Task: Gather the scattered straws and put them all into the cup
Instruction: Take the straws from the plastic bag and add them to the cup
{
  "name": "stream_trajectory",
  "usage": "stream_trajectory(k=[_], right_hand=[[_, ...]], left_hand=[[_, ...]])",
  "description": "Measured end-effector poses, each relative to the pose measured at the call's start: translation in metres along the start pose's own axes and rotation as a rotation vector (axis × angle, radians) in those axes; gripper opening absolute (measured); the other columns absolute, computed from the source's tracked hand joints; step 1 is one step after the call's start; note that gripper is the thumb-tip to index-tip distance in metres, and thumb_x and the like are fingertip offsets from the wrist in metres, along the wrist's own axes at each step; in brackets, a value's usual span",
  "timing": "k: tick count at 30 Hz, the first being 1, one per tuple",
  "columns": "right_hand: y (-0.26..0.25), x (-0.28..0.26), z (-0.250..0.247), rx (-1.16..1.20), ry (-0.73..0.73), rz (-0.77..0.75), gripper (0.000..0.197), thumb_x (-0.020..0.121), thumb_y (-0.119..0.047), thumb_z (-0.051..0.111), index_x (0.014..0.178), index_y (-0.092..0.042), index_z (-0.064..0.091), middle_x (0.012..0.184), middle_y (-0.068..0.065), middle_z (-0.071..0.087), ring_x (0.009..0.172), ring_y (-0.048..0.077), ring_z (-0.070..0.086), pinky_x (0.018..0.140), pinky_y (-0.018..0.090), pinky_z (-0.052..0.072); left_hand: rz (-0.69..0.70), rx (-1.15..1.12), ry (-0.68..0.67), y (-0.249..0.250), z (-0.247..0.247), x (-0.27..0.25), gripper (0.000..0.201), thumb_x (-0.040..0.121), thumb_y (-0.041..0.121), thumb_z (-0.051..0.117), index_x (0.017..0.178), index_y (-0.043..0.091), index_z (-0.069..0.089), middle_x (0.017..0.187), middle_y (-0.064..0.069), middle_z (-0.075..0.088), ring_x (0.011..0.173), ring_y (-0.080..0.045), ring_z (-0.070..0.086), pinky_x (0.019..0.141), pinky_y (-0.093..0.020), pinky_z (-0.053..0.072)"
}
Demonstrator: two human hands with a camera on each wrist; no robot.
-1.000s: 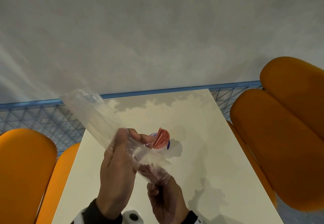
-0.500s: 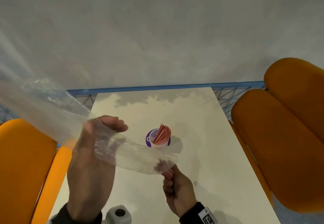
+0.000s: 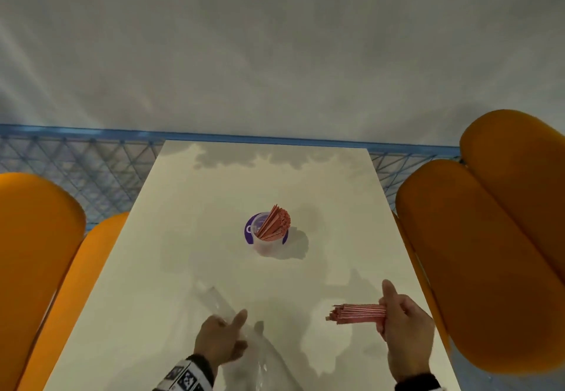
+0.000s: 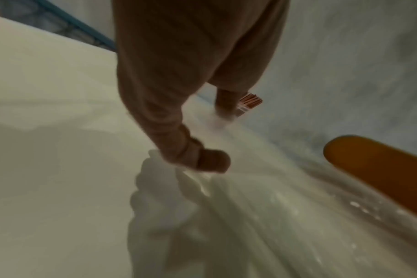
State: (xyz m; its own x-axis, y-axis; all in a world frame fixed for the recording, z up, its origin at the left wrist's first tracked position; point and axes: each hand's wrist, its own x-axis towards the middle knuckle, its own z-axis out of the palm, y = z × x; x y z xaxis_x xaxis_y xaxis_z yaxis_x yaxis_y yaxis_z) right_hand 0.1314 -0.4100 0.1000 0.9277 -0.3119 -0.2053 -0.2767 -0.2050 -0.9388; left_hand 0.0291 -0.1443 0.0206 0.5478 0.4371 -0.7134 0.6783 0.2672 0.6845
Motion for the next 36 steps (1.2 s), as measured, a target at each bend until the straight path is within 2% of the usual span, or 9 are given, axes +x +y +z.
stream_trajectory(k=[4, 8, 11, 14, 18, 22, 28, 32, 36], right_hand=[[-0.021, -0.009, 0.007, -0.118, -0.063, -0.222, 0.043, 0.09, -0.038, 0.061, 0.059, -0.01, 0.064, 0.045, 0.007, 0.059, 0.039, 0.016, 0.056, 0.049, 0.026, 0.046], [-0.039, -0.025, 0.028, -0.155, -0.191, -0.41, 0.042, 0.088, -0.036, 0.064, 0.056, -0.009, 0.059, 0.045, 0.009, 0.056, 0.038, 0.022, 0.054, 0.042, 0.027, 0.046], [-0.049, -0.04, 0.05, -0.213, -0.286, -0.549, 0.047, 0.088, -0.041, 0.064, 0.055, -0.011, 0.054, 0.044, 0.007, 0.052, 0.039, 0.024, 0.05, 0.045, 0.034, 0.043], [-0.061, -0.055, 0.07, -0.239, -0.344, -0.721, 0.047, 0.088, -0.046, 0.06, 0.054, -0.017, 0.047, 0.045, -0.002, 0.048, 0.041, 0.015, 0.046, 0.045, 0.021, 0.037], [-0.071, -0.063, 0.082, -0.238, -0.525, -0.743, 0.045, 0.087, -0.054, 0.054, 0.058, -0.019, 0.051, 0.051, -0.005, 0.051, 0.049, 0.012, 0.047, 0.052, 0.012, 0.036], [-0.087, -0.053, 0.078, -0.166, -0.688, -0.521, 0.036, 0.095, -0.048, 0.051, 0.074, -0.021, 0.062, 0.073, -0.004, 0.066, 0.068, 0.013, 0.063, 0.067, 0.031, 0.053], [-0.095, -0.054, 0.099, -0.219, -0.913, -0.388, 0.041, 0.092, -0.049, 0.033, 0.085, -0.028, 0.068, 0.089, -0.013, 0.068, 0.085, 0.005, 0.063, 0.078, 0.025, 0.051], [-0.088, -0.039, 0.112, -0.221, -0.806, -0.368, 0.049, 0.081, -0.064, 0.029, 0.085, -0.033, 0.065, 0.09, -0.018, 0.066, 0.091, 0.001, 0.061, 0.081, 0.023, 0.049], [-0.083, -0.05, 0.124, -0.61, -0.874, -0.445, 0.077, 0.064, -0.09, -0.003, 0.087, -0.038, 0.048, 0.092, -0.018, 0.057, 0.092, 0.0, 0.057, 0.088, 0.018, 0.044]], left_hand=[[0.06, 0.731, 0.174, -0.002, -0.036, -0.006, 0.091, 0.064, 0.091, 0.04, 0.084, 0.006, 0.064, 0.085, -0.006, 0.066, 0.082, -0.027, 0.065, 0.074, -0.033, 0.047], [0.304, 0.723, 0.266, 0.044, -0.046, -0.042, 0.075, 0.066, 0.088, 0.039, 0.102, 0.024, 0.052, 0.107, 0.004, 0.053, 0.094, -0.02, 0.062, 0.084, -0.037, 0.045], [0.509, 0.61, -0.035, 0.091, -0.022, -0.079, 0.081, 0.052, 0.094, 0.048, 0.104, 0.033, 0.052, 0.1, 0.012, 0.061, 0.089, -0.003, 0.06, 0.075, -0.023, 0.046], [0.493, 0.754, -0.481, 0.119, 0.008, -0.103, 0.058, 0.063, 0.072, 0.068, 0.102, 0.03, 0.06, 0.095, 0.014, 0.069, 0.09, -0.006, 0.065, 0.08, -0.026, 0.052], [0.436, 0.696, -0.703, 0.127, 0.016, -0.106, 0.018, 0.088, 0.035, 0.064, 0.078, 0.02, 0.063, 0.053, 0.009, 0.057, 0.049, -0.012, 0.056, 0.053, -0.021, 0.048], [0.403, 0.651, -0.502, 0.12, 0.011, -0.1, 0.042, 0.091, 0.038, 0.058, 0.056, 0.021, 0.041, 0.041, 0.009, 0.036, 0.038, -0.01, 0.034, 0.045, -0.019, 0.033], [0.676, 0.774, -0.368, 0.12, 0.017, -0.092, 0.032, 0.09, 0.028, 0.054, 0.06, 0.019, 0.051, 0.054, 0.002, 0.05, 0.048, -0.01, 0.042, 0.055, -0.027, 0.037], [0.655, 0.803, -0.313, 0.118, 0.017, -0.077, 0.032, 0.085, 0.03, 0.049, 0.058, 0.013, 0.049, 0.056, -0.006, 0.05, 0.051, -0.018, 0.043, 0.057, -0.033, 0.034], [0.665, 0.845, -0.303, 0.114, 0.025, -0.057, 0.027, 0.098, 0.023, 0.045, 0.116, 0.008, 0.058, 0.113, -0.012, 0.064, 0.102, -0.02, 0.059, 0.091, -0.032, 0.046]])
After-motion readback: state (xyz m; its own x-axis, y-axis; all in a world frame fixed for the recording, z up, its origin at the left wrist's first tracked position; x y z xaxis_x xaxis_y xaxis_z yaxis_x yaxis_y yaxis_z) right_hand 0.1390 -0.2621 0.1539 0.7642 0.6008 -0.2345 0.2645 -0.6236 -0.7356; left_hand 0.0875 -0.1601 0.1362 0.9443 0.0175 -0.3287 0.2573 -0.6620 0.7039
